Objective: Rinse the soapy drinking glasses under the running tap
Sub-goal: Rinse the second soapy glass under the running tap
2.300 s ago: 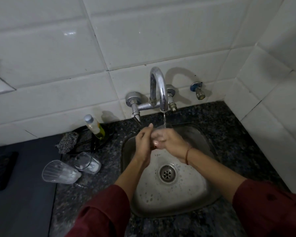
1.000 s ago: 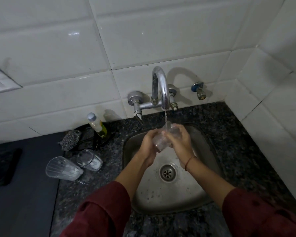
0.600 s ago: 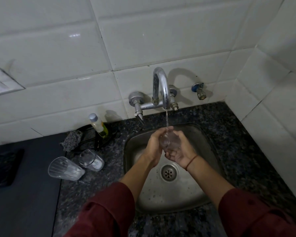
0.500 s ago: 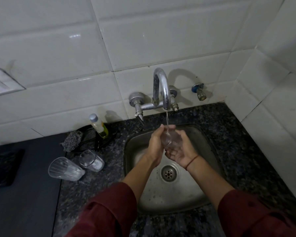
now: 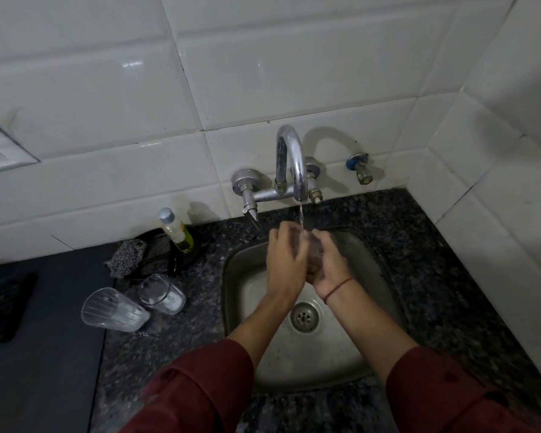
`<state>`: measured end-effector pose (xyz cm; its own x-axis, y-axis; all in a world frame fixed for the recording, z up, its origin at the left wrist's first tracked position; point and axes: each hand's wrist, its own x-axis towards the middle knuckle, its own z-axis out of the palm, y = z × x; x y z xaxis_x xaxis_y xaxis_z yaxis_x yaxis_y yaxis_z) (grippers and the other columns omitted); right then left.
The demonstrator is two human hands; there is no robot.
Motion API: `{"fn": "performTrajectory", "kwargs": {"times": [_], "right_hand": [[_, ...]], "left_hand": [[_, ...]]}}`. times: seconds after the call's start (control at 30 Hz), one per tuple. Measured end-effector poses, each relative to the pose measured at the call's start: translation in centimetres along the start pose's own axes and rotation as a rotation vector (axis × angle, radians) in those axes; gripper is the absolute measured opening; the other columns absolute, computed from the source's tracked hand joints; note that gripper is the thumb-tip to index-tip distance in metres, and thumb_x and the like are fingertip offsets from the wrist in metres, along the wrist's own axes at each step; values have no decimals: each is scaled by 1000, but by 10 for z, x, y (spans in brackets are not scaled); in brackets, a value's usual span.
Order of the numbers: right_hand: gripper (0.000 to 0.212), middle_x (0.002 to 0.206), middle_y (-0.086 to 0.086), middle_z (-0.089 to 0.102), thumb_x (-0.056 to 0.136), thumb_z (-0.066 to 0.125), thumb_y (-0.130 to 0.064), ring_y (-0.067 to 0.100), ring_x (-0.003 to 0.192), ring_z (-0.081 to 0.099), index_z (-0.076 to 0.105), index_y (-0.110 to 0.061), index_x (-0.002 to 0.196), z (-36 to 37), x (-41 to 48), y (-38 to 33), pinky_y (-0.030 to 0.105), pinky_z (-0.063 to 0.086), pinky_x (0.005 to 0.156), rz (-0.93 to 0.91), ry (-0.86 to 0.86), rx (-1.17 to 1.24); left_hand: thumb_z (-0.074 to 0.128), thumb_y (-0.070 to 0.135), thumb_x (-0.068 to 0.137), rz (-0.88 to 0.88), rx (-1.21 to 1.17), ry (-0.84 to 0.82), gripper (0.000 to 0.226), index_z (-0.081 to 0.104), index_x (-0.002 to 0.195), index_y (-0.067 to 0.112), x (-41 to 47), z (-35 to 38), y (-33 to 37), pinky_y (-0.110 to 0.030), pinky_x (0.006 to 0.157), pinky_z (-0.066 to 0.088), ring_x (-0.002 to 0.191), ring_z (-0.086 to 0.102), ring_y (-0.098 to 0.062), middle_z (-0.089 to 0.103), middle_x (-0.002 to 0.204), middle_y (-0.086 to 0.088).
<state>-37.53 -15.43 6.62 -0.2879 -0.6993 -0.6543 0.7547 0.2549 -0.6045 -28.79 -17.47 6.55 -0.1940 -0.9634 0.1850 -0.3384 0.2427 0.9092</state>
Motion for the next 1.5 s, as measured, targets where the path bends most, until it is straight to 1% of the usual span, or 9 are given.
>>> {"fn": "performTrajectory", "kwargs": {"times": [0.13,0.33,0.53,0.67,0.8,1.07,1.23,1.37,1.5], "right_hand": [[24,81,10,71,83,74,-32,21,63,64,72,-10,92,5,-11,4,30,49,57,-102,124,-116],[26,90,-1,65,75,73,-40,14,80,63,57,-28,92,-3,-16,-11,31,52,64,-730,81,-736],[53,112,-3,47,82,73,-50,13,88,59,46,-27,122,9,-32,-9,27,52,70,-1008,30,-1334],[81,127,-1,46,79,77,-46,12,113,52,37,-23,145,-15,-29,-13,30,50,94,-900,-276,-1287],[78,130,-2,45,81,77,-43,16,121,42,41,-20,146,-29,-31,-17,28,43,99,-1052,-228,-1273],[29,131,4,53,91,69,-30,22,128,47,66,-18,117,-45,-36,-15,36,39,98,-1422,-278,-1536],[19,107,5,69,96,62,-25,22,102,64,67,-12,109,-24,-38,-12,37,53,85,-1015,-381,-1636],[30,99,-8,69,99,55,-12,2,91,63,65,-18,127,9,-46,-10,20,52,83,-430,-435,-1140],[23,114,-5,62,94,62,-14,13,107,57,62,-24,115,5,-38,-27,30,45,90,-769,-592,-1887]], "left_hand": [[44,35,101,-161,-35,45,31,55,79,17,6,-5,1,-43,61,50,64,59,-20,61,70,-5],[29,38,105,-914,-436,-405,44,57,83,13,26,-16,11,-18,34,26,38,38,-11,53,57,-6],[41,13,96,-757,-1169,-225,34,73,84,8,17,2,-17,-29,64,52,72,60,-19,63,74,-7],[48,12,86,-701,-1088,-234,28,74,88,3,18,-3,-31,-34,73,52,81,62,-26,66,84,-14],[39,20,96,-743,-992,-238,39,73,96,0,24,-3,-27,-38,81,52,85,65,-26,70,93,-16],[36,19,96,-806,-827,-248,30,62,88,7,28,-15,-24,-23,37,31,49,47,-14,58,69,-5],[37,23,97,-791,-707,-290,31,57,76,12,22,-17,-22,-24,41,37,49,49,-13,58,62,-2],[43,23,95,-761,-641,-185,26,61,81,11,21,-18,-20,-32,59,43,64,55,-18,59,70,-6],[38,21,96,-826,-522,-263,28,50,72,15,36,-34,-15,-21,35,27,39,42,-12,50,52,1]]}}
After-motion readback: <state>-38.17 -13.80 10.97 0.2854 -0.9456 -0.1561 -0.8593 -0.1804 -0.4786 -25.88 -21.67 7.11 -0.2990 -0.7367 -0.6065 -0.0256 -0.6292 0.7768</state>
